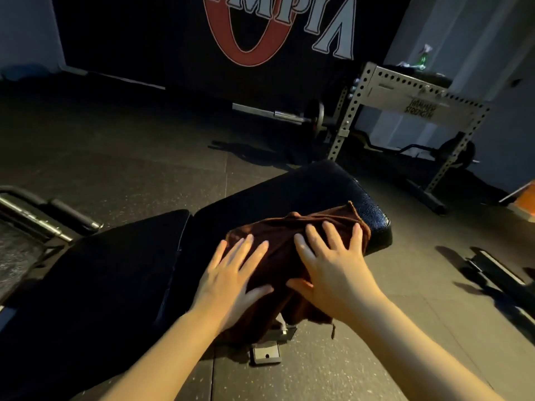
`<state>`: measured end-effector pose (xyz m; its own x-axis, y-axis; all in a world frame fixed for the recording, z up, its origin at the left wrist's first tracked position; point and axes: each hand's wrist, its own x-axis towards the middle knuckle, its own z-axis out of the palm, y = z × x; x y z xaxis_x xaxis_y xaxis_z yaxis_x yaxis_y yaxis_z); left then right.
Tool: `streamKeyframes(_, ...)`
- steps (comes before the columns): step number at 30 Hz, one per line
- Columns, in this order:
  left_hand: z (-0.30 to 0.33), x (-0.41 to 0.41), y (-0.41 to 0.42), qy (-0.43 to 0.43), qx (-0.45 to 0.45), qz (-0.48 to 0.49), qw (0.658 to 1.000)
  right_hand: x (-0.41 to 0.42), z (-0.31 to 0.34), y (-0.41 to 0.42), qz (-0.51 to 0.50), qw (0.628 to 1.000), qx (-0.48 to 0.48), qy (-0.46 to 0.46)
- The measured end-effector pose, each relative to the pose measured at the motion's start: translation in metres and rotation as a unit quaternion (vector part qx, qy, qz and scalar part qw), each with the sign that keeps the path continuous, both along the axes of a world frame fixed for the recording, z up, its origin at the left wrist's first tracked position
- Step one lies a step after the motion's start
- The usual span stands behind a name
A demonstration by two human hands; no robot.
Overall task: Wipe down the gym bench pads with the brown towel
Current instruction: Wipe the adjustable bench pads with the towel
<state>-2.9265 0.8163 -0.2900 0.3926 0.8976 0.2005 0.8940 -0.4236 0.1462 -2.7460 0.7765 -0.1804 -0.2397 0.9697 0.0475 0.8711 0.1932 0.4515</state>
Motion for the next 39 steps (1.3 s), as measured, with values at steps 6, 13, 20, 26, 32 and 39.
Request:
streamKeyframes(6,-0.021,-0.015,-0.006,-0.014,0.018,0.025,0.999,-0.007,-0.037,-0.002,0.033,0.995,0.061,0.074)
streamKeyframes(13,-0.036,-0.027,-0.018,-0.07,0.041,0.053,0.995,-0.025,-0.046,0.008,0.045,0.993,0.023,0.103)
streamKeyframes(20,-0.03,-0.043,-0.005,-0.05,-0.029,0.061,0.996,-0.05,-0.036,0.044,0.02,0.998,-0.037,0.047)
streamKeyframes(26,-0.012,-0.063,0.036,-0.045,-0.18,0.021,0.982,-0.074,-0.032,0.102,-0.007,0.992,-0.119,0.025)
streamKeyframes(32,-0.022,-0.067,0.019,-0.079,-0.137,0.038,0.987,-0.091,-0.041,0.132,0.002,0.99,-0.138,0.012)
streamKeyframes(39,-0.051,-0.089,-0.03,-0.049,0.007,0.027,0.998,-0.097,-0.057,0.078,0.086,0.989,-0.121,0.027)
